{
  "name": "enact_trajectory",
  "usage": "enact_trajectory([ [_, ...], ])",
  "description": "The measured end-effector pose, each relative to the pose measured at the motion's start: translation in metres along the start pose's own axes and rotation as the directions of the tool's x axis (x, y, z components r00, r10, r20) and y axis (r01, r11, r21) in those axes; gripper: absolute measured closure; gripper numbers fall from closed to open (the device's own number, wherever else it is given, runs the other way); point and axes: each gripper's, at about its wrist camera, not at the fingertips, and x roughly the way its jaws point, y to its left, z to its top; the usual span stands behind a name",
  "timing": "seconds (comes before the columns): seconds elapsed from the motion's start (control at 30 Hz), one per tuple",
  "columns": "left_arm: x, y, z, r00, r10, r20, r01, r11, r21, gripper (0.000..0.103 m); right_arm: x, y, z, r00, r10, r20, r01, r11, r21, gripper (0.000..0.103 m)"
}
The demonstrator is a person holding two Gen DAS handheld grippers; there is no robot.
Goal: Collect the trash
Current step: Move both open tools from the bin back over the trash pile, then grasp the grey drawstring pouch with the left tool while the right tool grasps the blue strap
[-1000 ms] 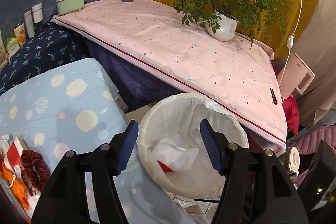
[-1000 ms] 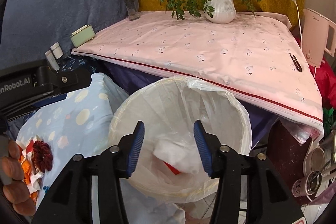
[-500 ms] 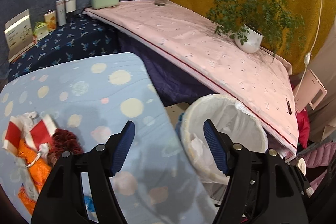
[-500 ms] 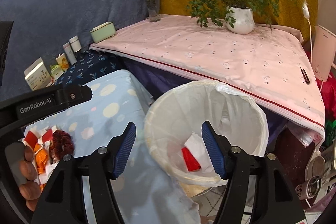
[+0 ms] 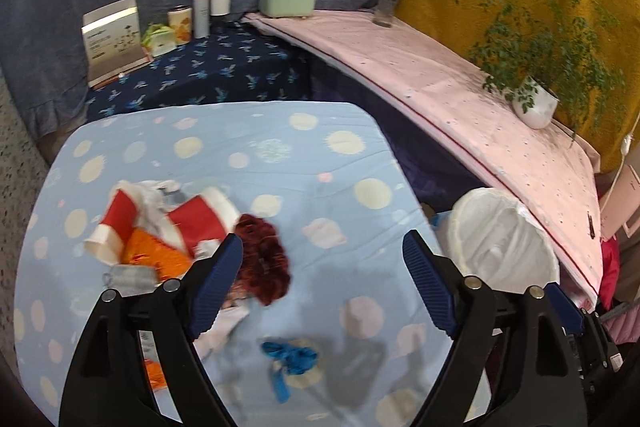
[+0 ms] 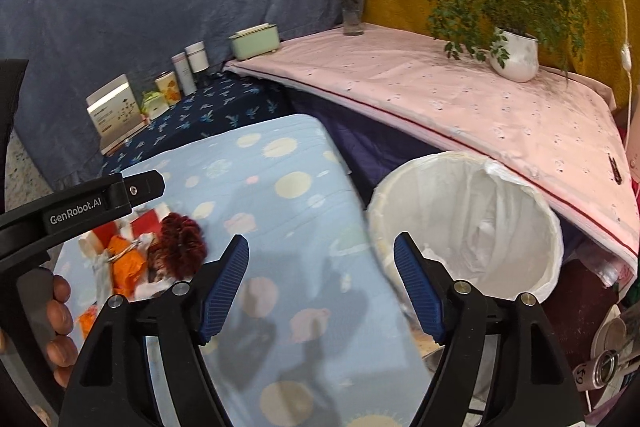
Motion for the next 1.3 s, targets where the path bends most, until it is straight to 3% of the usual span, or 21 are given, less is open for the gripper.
enact_trajectory([
  [0.17, -0.011, 0.030, -0.009, 0.998, 0.065, 0.012, -0.065, 0.998, -0.022, 0.015, 0.000, 0.027, -0.009, 1.000, 0.027, -0.014, -0.027, 0.999, -0.034, 0.031],
  [0.67, -0.021, 0.116, -0.048, 0.982, 0.185, -0.040, -0.188, 0.977, -0.104, 0.015, 0.018, 0.092, -0.048, 0.993, 0.076, -0.091, -0.085, 0.991, -0.099, 0.030],
  [1.0, -0.014, 0.154, -0.072, 0.974, 0.209, -0.090, -0.220, 0.966, -0.139, 0.013, 0.043, 0.124, -0.075, 0.986, 0.092, -0.141, -0.111, 0.985, -0.132, 0.030],
  [1.3, 0.005, 0.161, -0.083, 0.974, 0.181, -0.139, -0.201, 0.969, -0.146, 0.009, 0.066, 0.131, -0.086, 0.979, 0.082, -0.186, -0.108, 0.986, -0.131, 0.031],
])
